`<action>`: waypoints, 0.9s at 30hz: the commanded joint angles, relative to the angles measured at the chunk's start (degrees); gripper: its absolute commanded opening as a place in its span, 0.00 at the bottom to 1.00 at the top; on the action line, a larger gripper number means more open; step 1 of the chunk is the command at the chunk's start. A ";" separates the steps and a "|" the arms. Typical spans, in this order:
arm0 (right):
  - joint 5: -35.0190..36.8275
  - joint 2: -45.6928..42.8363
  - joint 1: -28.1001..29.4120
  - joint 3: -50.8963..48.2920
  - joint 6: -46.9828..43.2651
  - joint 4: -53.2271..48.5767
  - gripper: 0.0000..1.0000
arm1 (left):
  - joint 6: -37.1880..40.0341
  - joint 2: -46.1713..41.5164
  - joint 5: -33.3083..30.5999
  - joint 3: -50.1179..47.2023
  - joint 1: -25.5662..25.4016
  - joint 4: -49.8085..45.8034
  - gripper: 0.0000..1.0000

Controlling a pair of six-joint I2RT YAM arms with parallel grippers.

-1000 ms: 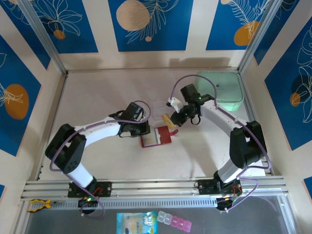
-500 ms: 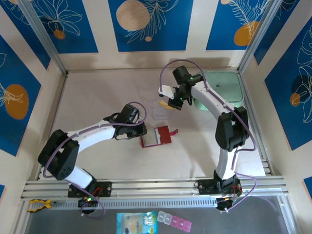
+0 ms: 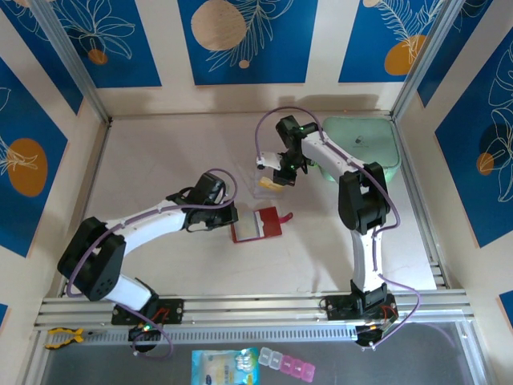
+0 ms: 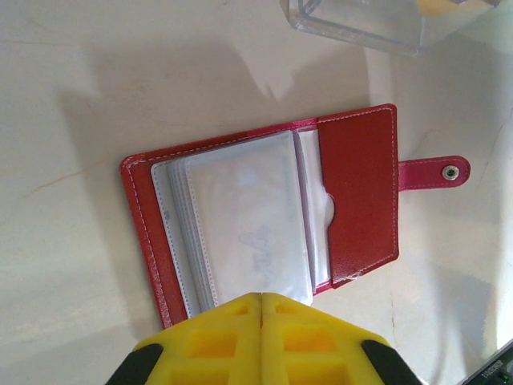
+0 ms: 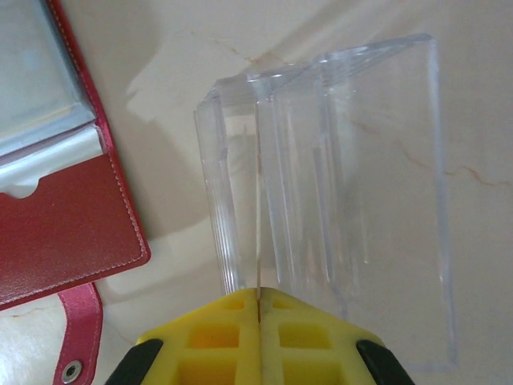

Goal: Take the credit cards out of the card holder

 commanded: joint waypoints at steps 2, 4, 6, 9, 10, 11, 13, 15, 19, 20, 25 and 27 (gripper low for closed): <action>-3.80 0.77 0.18 -1.41 -1.66 -2.29 0.00 | 0.19 -0.38 0.37 0.62 0.49 -1.44 0.08; -3.39 1.16 0.14 -2.02 -1.63 -1.76 0.00 | 0.22 -0.42 0.46 0.49 0.53 -1.51 0.08; -2.53 1.56 0.14 -2.29 -1.48 -0.95 0.02 | 0.10 -0.46 0.37 0.28 0.54 -1.25 0.08; -2.24 1.52 0.12 -1.83 -0.63 -0.07 0.18 | 0.07 -0.18 0.41 0.61 0.55 -1.14 0.08; -2.53 1.37 -0.01 -1.51 -0.08 -0.05 0.23 | 0.08 0.01 0.54 0.85 0.48 -1.26 0.08; -2.78 1.12 -0.09 -1.13 0.59 0.04 0.26 | 0.13 0.13 0.63 1.01 0.53 -1.26 0.08; -2.65 0.03 -0.29 -1.29 2.01 1.09 0.27 | 0.13 0.32 0.72 1.24 0.55 -1.19 0.08; -0.95 -1.48 -0.39 -2.67 3.83 4.03 0.28 | 0.26 0.50 0.81 1.49 0.51 -1.21 0.08; 3.20 -3.87 -0.44 -5.57 7.96 9.24 0.27 | 0.30 1.27 1.03 1.42 0.49 -0.82 0.08; 3.46 -4.63 -0.54 -6.59 9.06 10.20 0.27 | 0.25 1.51 1.15 1.57 0.54 -0.76 0.08; 1.96 -8.03 -0.56 -10.02 12.00 13.39 0.27 | -0.07 1.95 1.69 1.72 0.53 0.19 0.08; 3.22 -8.70 -0.64 -10.64 13.31 14.50 0.27 | 0.01 2.00 1.69 1.69 0.52 0.14 0.08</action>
